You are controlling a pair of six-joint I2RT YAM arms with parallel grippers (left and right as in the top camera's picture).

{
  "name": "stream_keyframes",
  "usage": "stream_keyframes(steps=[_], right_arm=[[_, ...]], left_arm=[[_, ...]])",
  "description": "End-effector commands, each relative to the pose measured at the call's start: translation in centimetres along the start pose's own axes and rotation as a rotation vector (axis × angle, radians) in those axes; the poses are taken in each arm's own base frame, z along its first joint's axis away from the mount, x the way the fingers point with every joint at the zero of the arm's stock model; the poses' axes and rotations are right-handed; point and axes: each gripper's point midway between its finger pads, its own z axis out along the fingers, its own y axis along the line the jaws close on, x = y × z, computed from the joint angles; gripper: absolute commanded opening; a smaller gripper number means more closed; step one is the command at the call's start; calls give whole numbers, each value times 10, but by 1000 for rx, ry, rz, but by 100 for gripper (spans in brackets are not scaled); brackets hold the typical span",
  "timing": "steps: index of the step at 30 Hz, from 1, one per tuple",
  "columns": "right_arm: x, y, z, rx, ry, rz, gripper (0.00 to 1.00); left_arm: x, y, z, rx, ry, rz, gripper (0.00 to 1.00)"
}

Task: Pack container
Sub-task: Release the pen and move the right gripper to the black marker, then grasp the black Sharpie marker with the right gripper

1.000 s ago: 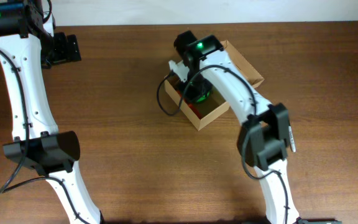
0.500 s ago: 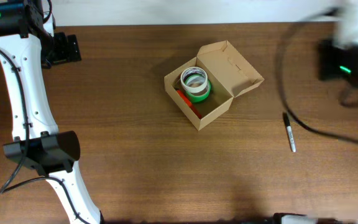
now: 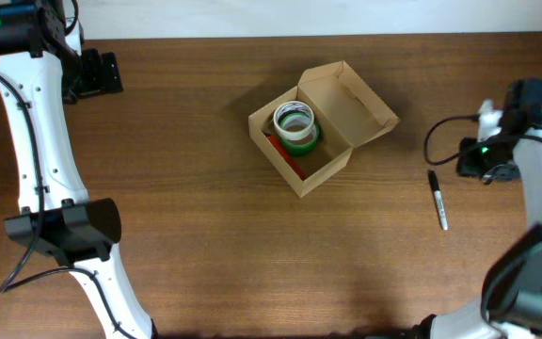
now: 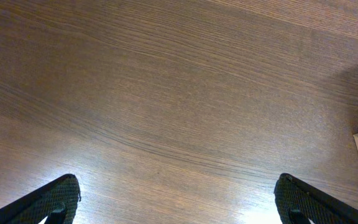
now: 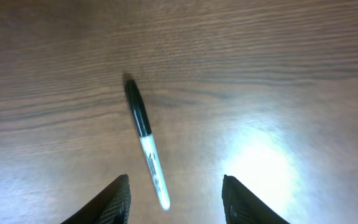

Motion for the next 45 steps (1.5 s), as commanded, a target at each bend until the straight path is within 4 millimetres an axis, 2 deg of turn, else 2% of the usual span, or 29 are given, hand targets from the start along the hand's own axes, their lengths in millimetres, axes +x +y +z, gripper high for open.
stream_keyframes(steps=[1,7,12,24,28,31,37,40,45], right_arm=[[1,0,25,-14,56,-51,49],[15,9,65,-73,171,-68,48],[27,16,81,-119,234,-79,45],[32,21,86,-147,263,-86,45],[37,22,94,-152,290,-85,42],[37,22,96,-153,293,-85,37],[37,23,98,-153,293,-87,34],[37,26,99,-154,297,-97,30],[41,39,108,-134,334,-146,30]], left_arm=[[0,1,-3,4,-5,-16,100],[0,1,-3,3,-5,-16,100],[0,1,-3,4,-6,-16,100],[0,1,-3,3,-5,-16,100],[0,1,-3,4,-5,-16,100],[0,1,-3,4,-5,-16,100],[0,1,-3,3,-5,-16,100],[0,1,-3,4,-5,-16,100],[0,1,-3,3,-5,-16,100]])
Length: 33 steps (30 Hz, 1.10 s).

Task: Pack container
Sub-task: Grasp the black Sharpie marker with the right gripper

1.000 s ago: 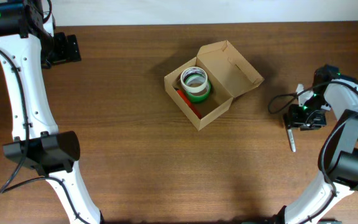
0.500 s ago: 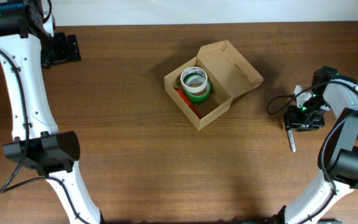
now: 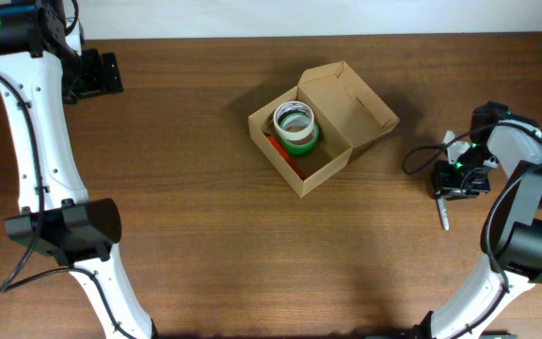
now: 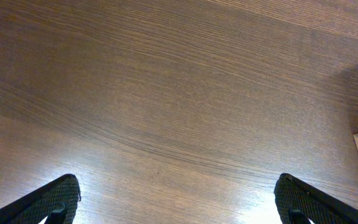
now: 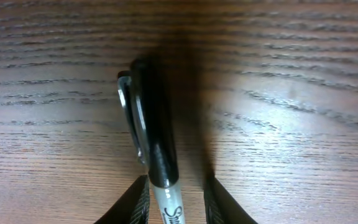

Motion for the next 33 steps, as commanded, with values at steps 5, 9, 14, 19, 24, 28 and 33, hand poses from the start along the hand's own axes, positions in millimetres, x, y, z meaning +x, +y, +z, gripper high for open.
stream_keyframes(steps=[5,9,14,19,24,28,33], right_arm=[[-2,29,29,70,93,-105,30],[-2,33,29,77,98,-120,30],[2,34,29,73,116,-119,30],[8,30,28,66,137,-103,31],[12,21,27,55,139,-53,25],[9,19,27,58,127,-26,19],[0,25,25,20,91,-23,14]], left_arm=[[0,1,-3,4,-5,-16,100],[0,1,-3,4,-5,-16,100],[0,1,-3,4,-5,-16,100],[0,1,-3,4,-5,-16,100],[0,1,-3,4,-5,-16,100],[0,1,-3,4,-5,-16,100],[0,1,-3,4,-5,-16,100]])
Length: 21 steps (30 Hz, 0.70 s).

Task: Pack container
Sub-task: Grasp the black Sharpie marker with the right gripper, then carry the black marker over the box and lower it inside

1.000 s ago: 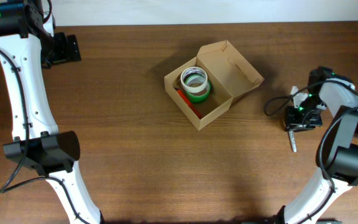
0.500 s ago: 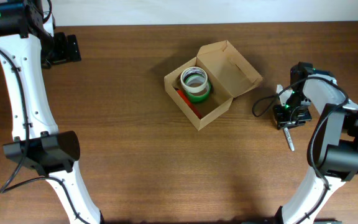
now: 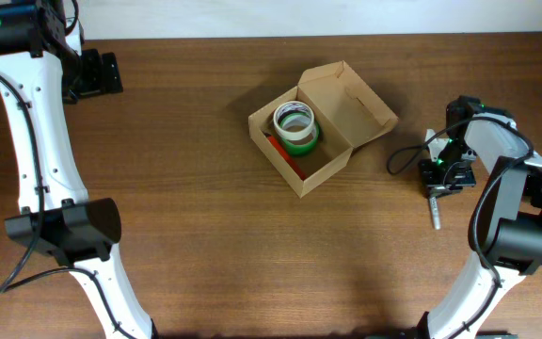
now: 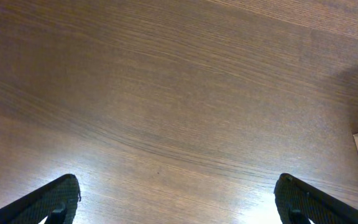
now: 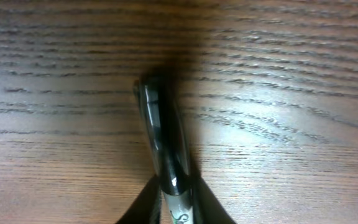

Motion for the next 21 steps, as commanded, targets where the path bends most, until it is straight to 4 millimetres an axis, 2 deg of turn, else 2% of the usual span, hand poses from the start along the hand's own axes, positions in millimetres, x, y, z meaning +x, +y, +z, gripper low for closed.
stream_keyframes(steps=[1,5,7,8,9,14,15,16,19,20,21], right_arm=[[-3,11,18,-84,23,19,14],[-25,18,-10,-141,-50,18,12],[-39,21,-37,-178,-100,17,6],[-46,23,-53,-195,-130,22,4],[-57,21,-79,-199,-171,62,4],[-79,25,-172,-185,-327,120,4],[-82,32,-201,-179,-386,101,4],[-83,39,-221,-172,-427,80,4],[-82,71,-274,-162,-545,-3,4],[-81,80,-284,-161,-572,-27,4],[-79,97,-300,-161,-613,-68,4]], left_arm=[[0,1,-3,4,-6,-16,100],[0,1,-3,4,-6,-16,100],[0,1,-3,4,-6,-16,100],[0,1,-3,4,-6,-16,100],[0,1,-3,4,-6,-16,100],[0,1,-3,3,-6,-16,100],[0,1,-3,3,-6,-16,100],[0,1,-3,4,-6,-16,100],[0,1,-3,4,-6,-16,100],[0,1,-3,4,-6,-16,100],[0,1,-3,4,-6,-16,100]])
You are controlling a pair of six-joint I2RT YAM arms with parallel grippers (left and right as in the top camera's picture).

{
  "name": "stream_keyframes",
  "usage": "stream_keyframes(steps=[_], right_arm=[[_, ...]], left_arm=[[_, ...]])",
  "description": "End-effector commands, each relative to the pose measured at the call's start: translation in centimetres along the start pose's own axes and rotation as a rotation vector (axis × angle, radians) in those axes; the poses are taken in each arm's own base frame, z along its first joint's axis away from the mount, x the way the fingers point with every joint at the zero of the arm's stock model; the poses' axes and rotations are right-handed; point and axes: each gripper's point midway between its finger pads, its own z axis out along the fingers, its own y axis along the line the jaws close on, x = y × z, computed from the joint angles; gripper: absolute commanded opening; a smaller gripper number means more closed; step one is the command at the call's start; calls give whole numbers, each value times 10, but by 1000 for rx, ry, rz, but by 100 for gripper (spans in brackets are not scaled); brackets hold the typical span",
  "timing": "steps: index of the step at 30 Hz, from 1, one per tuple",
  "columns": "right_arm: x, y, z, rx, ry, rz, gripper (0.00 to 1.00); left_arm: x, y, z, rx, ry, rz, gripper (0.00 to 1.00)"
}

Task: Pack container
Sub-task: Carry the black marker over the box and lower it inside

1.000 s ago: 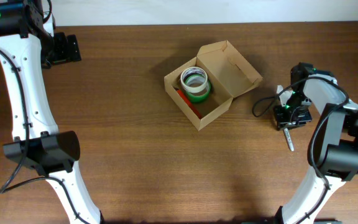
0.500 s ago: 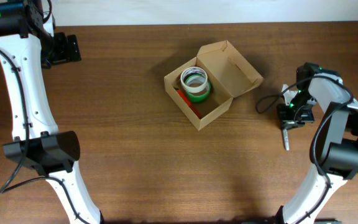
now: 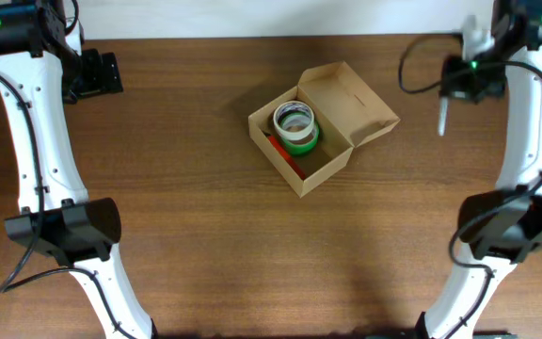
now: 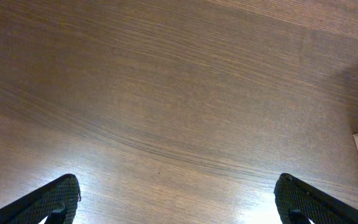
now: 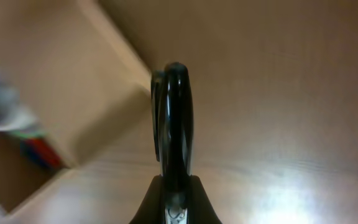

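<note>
An open cardboard box stands mid-table, holding a green roll of tape and a red item. A black marker is clamped in my right gripper, which is shut on it and raised at the far right, beyond the box's lid flap. In the overhead view the marker hangs below that gripper. The right wrist view, blurred, shows the box at left. My left gripper is open over bare table at the far left corner.
The brown wooden table spreads around the box. Its far edge runs close behind both grippers. The left arm's white links reach down the left side, the right arm's links down the right side.
My right gripper, then shut on the marker down at the table on the right, has risen with it and moved to the far right, near the box's lid. The left arm is unchanged.
The marker first lay on the table at right with my right gripper open above it. Then the fingers straddled it low at the table, then closed on it. Now the marker is held in the air near the box. The left gripper stayed open throughout.
</note>
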Motion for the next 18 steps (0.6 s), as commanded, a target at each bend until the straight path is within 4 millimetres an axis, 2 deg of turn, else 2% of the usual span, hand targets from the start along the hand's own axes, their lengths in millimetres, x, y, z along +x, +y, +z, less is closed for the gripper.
stream_keyframes(steps=[1,4,5,7,10,14,18], right_arm=[[-19,74,-48,-68,-149,-133,4],[-17,135,-67,-114,-209,-264,4],[-15,147,-68,-118,-210,-291,4],[-5,175,-65,-114,-199,-360,4],[14,225,-43,-141,-147,-521,4],[32,256,-4,-144,-63,-617,4],[35,262,43,-90,4,-642,4]], left_arm=[[0,1,-3,4,-6,-16,100],[0,1,-3,3,-6,-16,100],[0,1,-3,4,-6,-16,100],[0,1,-3,4,-6,-16,100],[0,1,-3,3,-6,-16,100],[0,1,-3,4,-6,-16,100],[0,1,-3,4,-6,-16,100]])
